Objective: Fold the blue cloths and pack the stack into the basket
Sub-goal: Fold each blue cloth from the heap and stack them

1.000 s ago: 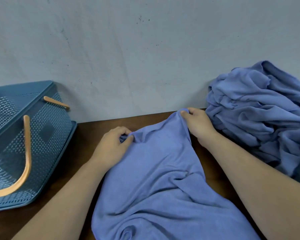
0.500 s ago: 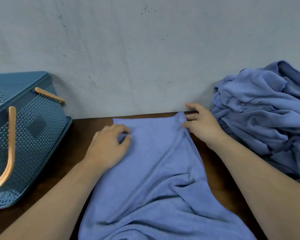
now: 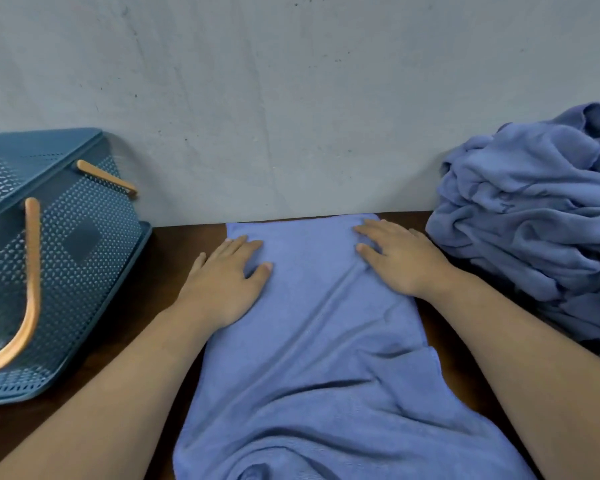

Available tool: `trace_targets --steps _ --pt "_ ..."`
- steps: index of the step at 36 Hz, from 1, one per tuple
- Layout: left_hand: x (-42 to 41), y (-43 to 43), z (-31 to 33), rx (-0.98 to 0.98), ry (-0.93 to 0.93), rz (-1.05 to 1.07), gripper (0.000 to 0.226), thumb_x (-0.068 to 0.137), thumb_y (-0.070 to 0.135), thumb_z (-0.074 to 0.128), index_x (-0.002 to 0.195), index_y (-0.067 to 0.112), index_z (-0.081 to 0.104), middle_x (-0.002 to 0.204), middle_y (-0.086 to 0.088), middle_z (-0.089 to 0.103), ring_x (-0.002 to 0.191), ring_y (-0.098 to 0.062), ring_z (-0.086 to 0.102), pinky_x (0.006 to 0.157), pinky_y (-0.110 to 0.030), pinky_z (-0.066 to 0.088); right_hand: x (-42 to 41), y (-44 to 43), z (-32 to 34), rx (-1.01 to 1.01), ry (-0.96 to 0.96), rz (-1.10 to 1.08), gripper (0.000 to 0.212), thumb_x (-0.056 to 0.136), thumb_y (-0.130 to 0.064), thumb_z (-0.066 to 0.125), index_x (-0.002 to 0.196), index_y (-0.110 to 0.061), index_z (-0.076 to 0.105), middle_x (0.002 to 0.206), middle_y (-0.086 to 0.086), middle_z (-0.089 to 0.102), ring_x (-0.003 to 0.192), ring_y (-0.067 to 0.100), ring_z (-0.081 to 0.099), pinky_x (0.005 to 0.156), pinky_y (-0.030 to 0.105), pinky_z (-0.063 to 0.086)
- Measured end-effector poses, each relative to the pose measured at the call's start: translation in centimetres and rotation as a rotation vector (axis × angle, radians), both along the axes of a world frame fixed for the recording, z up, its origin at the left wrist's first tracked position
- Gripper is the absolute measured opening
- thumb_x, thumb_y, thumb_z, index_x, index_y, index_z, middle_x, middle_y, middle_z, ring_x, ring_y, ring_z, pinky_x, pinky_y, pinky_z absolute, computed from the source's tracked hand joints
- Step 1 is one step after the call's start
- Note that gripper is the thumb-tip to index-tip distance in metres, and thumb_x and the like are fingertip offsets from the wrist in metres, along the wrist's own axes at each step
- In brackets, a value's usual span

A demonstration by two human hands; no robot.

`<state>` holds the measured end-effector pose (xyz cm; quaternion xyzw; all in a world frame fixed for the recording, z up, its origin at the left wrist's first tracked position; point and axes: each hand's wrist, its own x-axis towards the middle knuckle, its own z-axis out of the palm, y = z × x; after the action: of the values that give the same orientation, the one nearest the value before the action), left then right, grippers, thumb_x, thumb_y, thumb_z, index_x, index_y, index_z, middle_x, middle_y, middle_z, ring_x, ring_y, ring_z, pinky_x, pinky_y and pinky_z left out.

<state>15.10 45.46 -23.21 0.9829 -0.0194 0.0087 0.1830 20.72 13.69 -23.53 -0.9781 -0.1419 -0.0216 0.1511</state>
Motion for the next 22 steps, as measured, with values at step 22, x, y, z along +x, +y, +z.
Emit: trace_targets --steps 22 --pt "-10.5 1.3 1.6 -0.675 -0.31 0.227 0.016 0.106 0.022 0.058 0.099 0.032 0.069 0.106 0.013 0.071 0.096 0.007 0.063 0.074 -0.014 0.042 -13.3 -3.4 1.6 0.916 0.046 -0.009 0.022 0.108 -0.032 0.058 0.126 -0.032 0.072 0.126 -0.015 0.072 0.124 0.003 0.063 0.115 0.039 0.046"
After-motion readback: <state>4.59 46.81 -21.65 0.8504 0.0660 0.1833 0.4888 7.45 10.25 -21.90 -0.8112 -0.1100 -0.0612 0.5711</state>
